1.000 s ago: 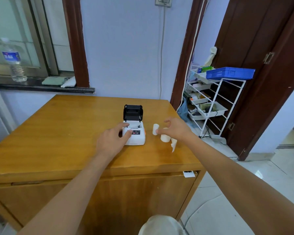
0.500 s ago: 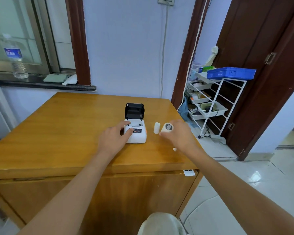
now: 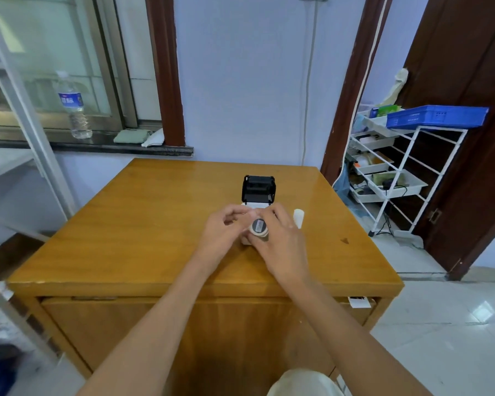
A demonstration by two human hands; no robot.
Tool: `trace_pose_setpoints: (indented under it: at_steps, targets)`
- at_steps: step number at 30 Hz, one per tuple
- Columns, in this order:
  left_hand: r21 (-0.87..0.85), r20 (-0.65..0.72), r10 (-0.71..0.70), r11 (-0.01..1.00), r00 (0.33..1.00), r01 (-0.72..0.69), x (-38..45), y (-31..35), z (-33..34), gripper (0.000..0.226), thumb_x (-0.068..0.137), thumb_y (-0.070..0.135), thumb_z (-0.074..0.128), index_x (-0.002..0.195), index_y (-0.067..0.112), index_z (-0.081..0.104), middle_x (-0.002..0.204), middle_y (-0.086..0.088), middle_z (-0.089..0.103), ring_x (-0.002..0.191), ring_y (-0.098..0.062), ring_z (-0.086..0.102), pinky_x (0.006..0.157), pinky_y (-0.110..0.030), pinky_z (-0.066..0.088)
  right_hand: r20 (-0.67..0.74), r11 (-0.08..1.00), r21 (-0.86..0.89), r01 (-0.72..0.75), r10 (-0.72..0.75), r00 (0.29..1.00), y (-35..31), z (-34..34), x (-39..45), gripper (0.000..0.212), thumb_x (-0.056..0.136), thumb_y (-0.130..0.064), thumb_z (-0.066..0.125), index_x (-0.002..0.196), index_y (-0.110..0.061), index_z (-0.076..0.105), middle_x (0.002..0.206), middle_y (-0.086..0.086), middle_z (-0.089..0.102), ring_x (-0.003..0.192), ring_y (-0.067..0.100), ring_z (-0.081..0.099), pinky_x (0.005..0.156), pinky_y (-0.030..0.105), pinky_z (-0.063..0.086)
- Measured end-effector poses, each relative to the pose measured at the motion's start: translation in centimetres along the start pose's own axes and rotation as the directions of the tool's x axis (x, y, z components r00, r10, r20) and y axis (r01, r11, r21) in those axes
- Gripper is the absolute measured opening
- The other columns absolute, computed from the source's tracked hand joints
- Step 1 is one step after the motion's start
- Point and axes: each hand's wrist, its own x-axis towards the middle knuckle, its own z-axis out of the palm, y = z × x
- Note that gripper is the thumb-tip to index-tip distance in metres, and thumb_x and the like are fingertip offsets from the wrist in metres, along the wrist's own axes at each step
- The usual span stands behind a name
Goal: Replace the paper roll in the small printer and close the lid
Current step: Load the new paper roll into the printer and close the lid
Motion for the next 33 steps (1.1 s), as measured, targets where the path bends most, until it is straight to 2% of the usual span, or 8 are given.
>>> trace_pose_setpoints:
  at_steps: [5, 12, 17, 20, 23, 27, 31, 33]
  targets:
    - [-0.091, 0.074, -0.05, 0.994, 0.996, 0.057, 0.1, 0.0, -0.3, 0.032, 0.089, 0.015, 0.079, 0.119, 0.009, 0.071, 0.084, -0.015, 0.076, 0.061, -0.012, 0.064, 0.057, -0.02, 0.051, -0.018, 0.999, 0.039, -0.014, 0.015, 1.0, 0.0, -0.2, 0.0, 0.046, 0.085, -0.039, 0.081, 0.126, -0.028, 0.064, 0.116, -0.009, 0.058, 0.098, 0.011, 0.062, 0.064, 0.027, 0.055]
    - [-0.09, 0.064, -0.07, 0.993, 0.995, 0.076, 0.0, 0.1, -0.4, 0.041, 0.085, 0.015, 0.082, 0.123, 0.015, 0.067, 0.096, -0.015, 0.08, 0.078, -0.016, 0.072, 0.065, -0.024, 0.055, -0.04, 0.999, 0.037, 0.031, -0.029, 0.999, -0.2, -0.2, -0.1, 0.05, 0.081, -0.039, 0.085, 0.122, -0.022, 0.061, 0.112, -0.005, 0.06, 0.097, 0.015, 0.063, 0.065, 0.03, 0.054]
    - [-0.172, -0.055, -0.115, 0.98, 0.992, 0.104, 0.1, 0.0, -0.8, 0.046, 0.081, 0.026, 0.084, 0.124, 0.022, 0.069, 0.097, -0.003, 0.082, 0.085, -0.015, 0.073, 0.088, -0.036, 0.053, -0.019, 0.993, 0.122, -0.006, 0.009, 1.0, 0.1, -0.4, -0.3, 0.06, 0.085, -0.039, 0.082, 0.137, -0.027, 0.056, 0.117, -0.007, 0.062, 0.103, 0.016, 0.065, 0.075, 0.033, 0.057]
    - [-0.202, -0.052, -0.125, 0.973, 0.991, 0.113, 0.3, -0.1, -0.7, 0.062, 0.079, 0.03, 0.084, 0.136, 0.024, 0.06, 0.101, -0.001, 0.082, 0.101, -0.018, 0.073, 0.108, -0.044, 0.049, -0.067, 0.97, 0.225, -0.089, 0.107, 0.992, 0.4, -0.7, -0.6, 0.034, 0.091, -0.034, 0.078, 0.122, -0.025, 0.069, 0.108, -0.009, 0.062, 0.093, 0.011, 0.062, 0.071, 0.033, 0.056]
    - [-0.209, -0.065, -0.13, 0.971, 0.989, 0.114, 0.3, 0.0, -0.6, 0.067, 0.081, 0.031, 0.085, 0.141, 0.025, 0.056, 0.102, 0.002, 0.082, 0.111, -0.016, 0.071, 0.112, -0.046, 0.046, -0.106, 0.931, 0.327, -0.162, 0.206, 0.973, 0.8, -1.0, -0.8, 0.007, 0.095, -0.031, 0.075, 0.095, -0.024, 0.076, 0.096, -0.012, 0.062, 0.084, 0.008, 0.061, 0.072, 0.035, 0.055]
    - [-0.22, -0.148, -0.153, 0.968, 0.977, 0.118, 0.1, 0.2, -0.5, 0.059, 0.082, 0.025, 0.084, 0.137, 0.028, 0.06, 0.088, 0.009, 0.082, 0.081, -0.001, 0.073, 0.095, -0.036, 0.057, -0.108, 0.875, 0.432, -0.22, 0.292, 0.95, 1.0, -1.0, -0.6, 0.009, 0.094, -0.025, 0.074, 0.085, -0.024, 0.074, 0.095, -0.011, 0.067, 0.088, 0.009, 0.065, 0.083, 0.043, 0.055]
    - [-0.257, -0.192, -0.168, 0.959, 0.967, 0.115, 0.2, 0.0, -0.5, 0.056, 0.081, 0.026, 0.085, 0.132, 0.031, 0.062, 0.095, -0.002, 0.082, 0.077, -0.008, 0.072, 0.081, -0.032, 0.055, -0.052, 0.813, 0.526, -0.25, 0.324, 0.945, 0.8, -1.9, -0.4, 0.009, 0.095, -0.019, 0.075, 0.086, -0.018, 0.076, 0.114, -0.011, 0.072, 0.116, 0.008, 0.064, 0.09, 0.007, 0.043]
    - [-0.309, -0.203, -0.183, 0.944, 0.962, 0.114, 0.2, -0.2, -0.6, 0.056, 0.081, 0.026, 0.085, 0.132, 0.03, 0.062, 0.103, -0.011, 0.081, 0.083, -0.016, 0.073, 0.083, -0.035, 0.055, -0.011, 0.846, 0.49, -0.21, 0.247, 0.969, 0.4, -2.1, -0.4, 0.011, 0.096, -0.02, 0.074, 0.086, -0.017, 0.074, 0.127, -0.015, 0.07, 0.126, 0.001, 0.057, 0.094, -0.002, 0.033]
